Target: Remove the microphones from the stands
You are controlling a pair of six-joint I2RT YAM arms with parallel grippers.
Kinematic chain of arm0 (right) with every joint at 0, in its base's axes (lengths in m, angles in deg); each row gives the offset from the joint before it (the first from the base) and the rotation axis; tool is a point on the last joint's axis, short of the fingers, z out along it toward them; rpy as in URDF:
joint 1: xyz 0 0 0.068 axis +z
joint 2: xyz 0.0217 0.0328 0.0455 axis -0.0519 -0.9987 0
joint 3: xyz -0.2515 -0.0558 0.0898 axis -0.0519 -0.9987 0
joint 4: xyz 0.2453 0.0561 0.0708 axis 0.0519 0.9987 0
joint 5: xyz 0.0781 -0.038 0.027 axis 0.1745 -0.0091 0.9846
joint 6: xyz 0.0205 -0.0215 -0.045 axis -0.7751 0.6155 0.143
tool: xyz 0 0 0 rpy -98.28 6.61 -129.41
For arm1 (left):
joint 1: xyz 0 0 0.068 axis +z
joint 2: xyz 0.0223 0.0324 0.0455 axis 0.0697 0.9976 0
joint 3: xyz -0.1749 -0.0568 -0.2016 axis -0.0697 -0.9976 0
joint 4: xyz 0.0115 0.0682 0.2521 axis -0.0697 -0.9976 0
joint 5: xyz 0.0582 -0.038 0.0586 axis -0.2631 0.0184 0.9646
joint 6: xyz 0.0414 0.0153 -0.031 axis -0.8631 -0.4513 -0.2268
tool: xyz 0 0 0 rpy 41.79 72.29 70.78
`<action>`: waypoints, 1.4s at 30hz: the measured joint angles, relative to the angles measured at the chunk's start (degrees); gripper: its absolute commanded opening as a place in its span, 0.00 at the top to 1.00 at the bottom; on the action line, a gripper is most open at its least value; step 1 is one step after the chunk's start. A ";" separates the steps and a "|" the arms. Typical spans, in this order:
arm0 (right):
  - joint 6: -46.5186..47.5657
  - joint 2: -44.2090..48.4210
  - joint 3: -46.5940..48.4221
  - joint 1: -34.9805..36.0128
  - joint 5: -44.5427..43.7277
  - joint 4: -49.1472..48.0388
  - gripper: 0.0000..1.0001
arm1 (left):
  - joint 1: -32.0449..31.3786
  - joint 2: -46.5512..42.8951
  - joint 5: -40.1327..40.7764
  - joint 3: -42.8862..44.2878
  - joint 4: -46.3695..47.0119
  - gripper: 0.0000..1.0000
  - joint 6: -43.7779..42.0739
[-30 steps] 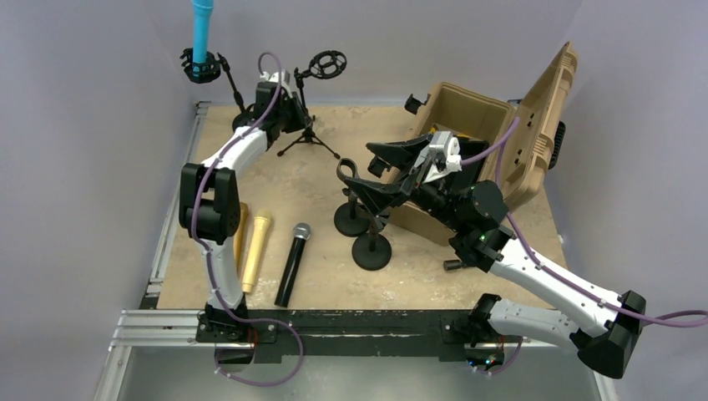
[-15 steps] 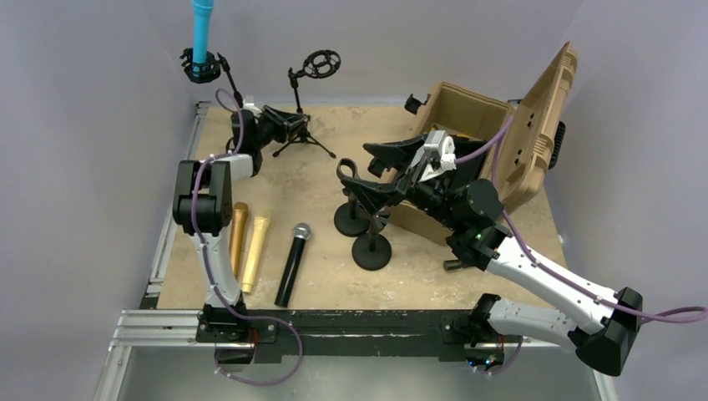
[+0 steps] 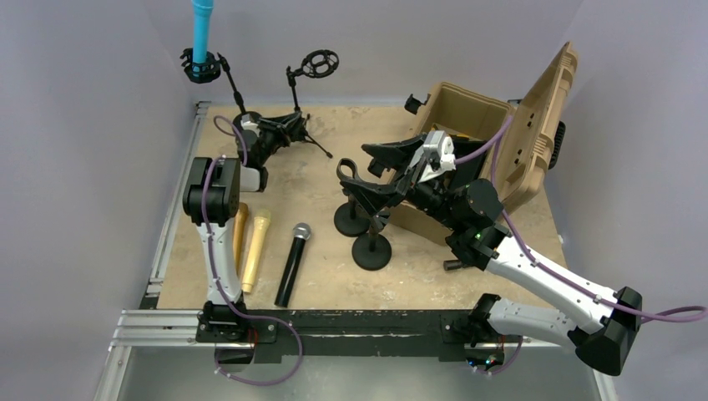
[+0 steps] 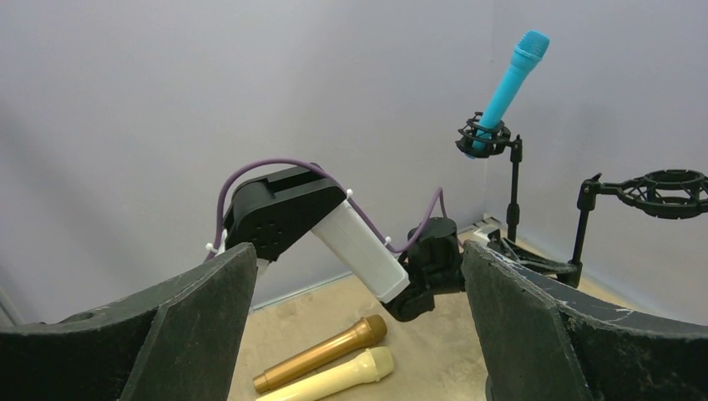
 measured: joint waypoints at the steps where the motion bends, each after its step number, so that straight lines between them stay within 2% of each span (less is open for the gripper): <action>1: 0.00 0.00 0.00 0.00 0.11 -0.02 0.10 | 0.00 0.04 -0.02 -0.04 0.17 0.65 0.24; 4: -0.04 0.00 0.00 0.00 0.17 -0.04 0.10 | 0.02 -0.07 -0.17 -0.57 -0.24 0.51 -0.74; 6: -0.15 0.02 0.00 0.00 0.17 -0.02 0.10 | 0.07 -0.74 -0.61 -1.07 -1.92 0.39 -3.39; 10: -0.15 0.11 0.00 0.00 0.15 -0.02 0.10 | 0.26 -4.44 -1.57 -2.03 -10.21 0.35 -12.85; 15: -0.15 0.50 0.00 0.00 0.15 0.00 0.10 | 0.11 -13.51 -0.57 -2.36 -26.18 0.35 -30.82; 19: -0.15 0.68 0.00 0.00 0.17 0.00 0.10 | -1.75 -22.14 6.29 -1.46 -39.45 0.35 -49.07; 24: -0.13 0.66 0.02 0.00 0.17 0.00 0.10 | -6.45 -25.66 13.29 3.08 -48.30 0.34 -65.11; 33: -0.11 0.66 0.66 0.00 0.15 0.02 0.10 | -9.22 -24.17 24.70 9.11 -59.69 0.35 -78.38; 42: -0.13 0.61 0.68 0.00 0.15 0.02 0.10 | -9.70 -18.23 26.58 16.24 -63.19 0.55 -81.15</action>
